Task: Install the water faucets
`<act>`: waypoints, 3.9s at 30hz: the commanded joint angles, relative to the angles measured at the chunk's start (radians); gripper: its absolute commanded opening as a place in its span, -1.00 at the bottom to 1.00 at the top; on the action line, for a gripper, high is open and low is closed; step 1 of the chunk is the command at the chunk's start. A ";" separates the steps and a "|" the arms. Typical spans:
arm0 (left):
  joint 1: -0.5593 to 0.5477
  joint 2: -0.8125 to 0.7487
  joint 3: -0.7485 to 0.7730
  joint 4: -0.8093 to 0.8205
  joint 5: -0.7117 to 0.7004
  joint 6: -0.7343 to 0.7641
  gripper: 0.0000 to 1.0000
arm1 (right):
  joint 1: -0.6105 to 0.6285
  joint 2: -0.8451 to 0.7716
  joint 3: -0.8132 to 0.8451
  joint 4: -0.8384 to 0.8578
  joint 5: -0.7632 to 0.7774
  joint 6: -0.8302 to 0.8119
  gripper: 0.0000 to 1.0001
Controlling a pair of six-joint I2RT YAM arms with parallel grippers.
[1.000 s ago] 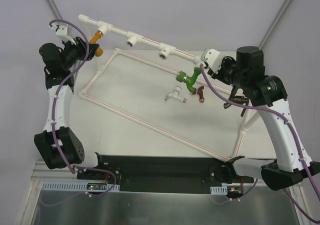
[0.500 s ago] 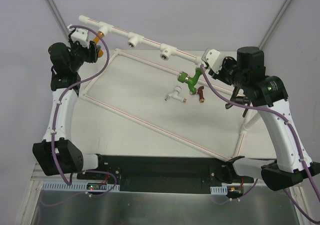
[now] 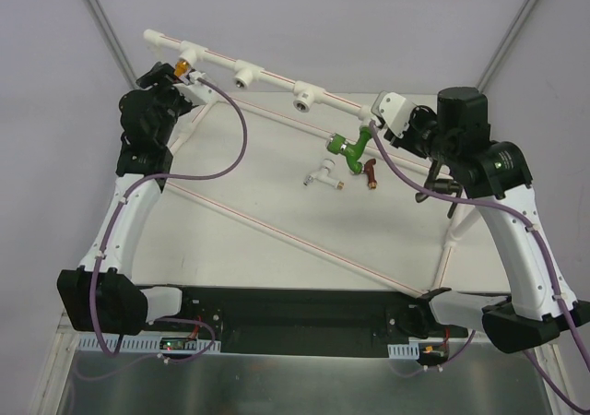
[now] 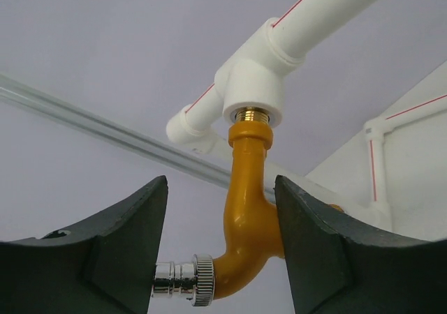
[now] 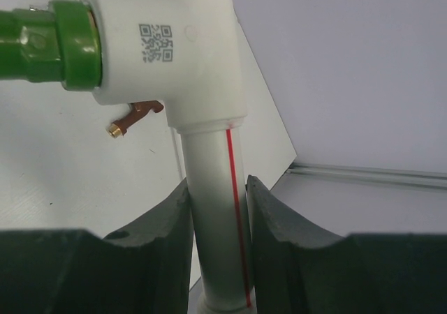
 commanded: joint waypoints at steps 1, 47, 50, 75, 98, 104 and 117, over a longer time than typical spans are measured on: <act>-0.052 -0.013 -0.028 -0.023 -0.001 0.184 -1.00 | 0.032 -0.047 0.021 0.007 -0.105 0.093 -0.97; 0.406 0.217 0.017 0.485 0.710 -1.338 0.65 | 0.034 -0.039 0.030 -0.007 -0.105 0.087 -0.97; 0.402 0.243 0.026 0.471 0.687 -1.312 0.57 | 0.034 -0.039 0.031 -0.008 -0.108 0.088 -0.97; 0.135 0.076 0.069 -0.092 0.329 -0.156 -1.00 | 0.040 -0.022 0.040 -0.013 -0.121 0.087 -0.97; 0.130 -0.169 0.043 -0.020 -0.049 -0.652 0.98 | 0.037 -0.040 0.053 0.067 -0.066 0.131 0.06; 0.132 -0.330 0.025 -0.079 -0.090 -0.800 0.98 | 0.038 -0.067 0.034 0.160 -0.022 0.185 0.76; 0.132 -0.746 -0.175 0.090 -0.159 -0.783 0.98 | 0.037 -0.255 -0.203 0.608 0.214 0.313 0.92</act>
